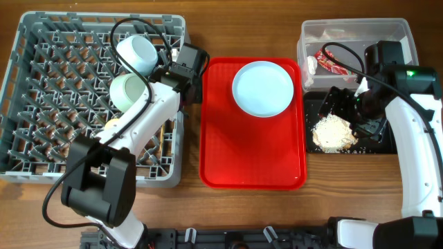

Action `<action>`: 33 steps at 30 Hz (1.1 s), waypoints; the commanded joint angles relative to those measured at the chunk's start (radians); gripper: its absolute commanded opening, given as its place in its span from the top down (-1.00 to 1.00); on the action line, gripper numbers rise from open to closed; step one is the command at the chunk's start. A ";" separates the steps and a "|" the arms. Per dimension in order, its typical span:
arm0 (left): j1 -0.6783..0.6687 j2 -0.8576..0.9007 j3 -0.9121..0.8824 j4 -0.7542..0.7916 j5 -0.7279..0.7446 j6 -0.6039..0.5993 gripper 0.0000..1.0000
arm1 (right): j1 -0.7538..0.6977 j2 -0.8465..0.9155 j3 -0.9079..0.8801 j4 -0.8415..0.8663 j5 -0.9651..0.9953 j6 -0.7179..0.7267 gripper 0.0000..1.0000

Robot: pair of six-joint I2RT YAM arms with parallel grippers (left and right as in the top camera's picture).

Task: Sort waste into correct bins and load items into the dishwasher rack
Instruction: 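Reach the left gripper to the light blue plate edge and grasp it, then lift the plate and stand it upright in the rack's right side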

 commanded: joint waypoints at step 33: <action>-0.419 0.199 0.026 0.158 0.185 0.449 0.92 | -0.002 -0.013 0.009 0.022 -0.001 0.003 -0.99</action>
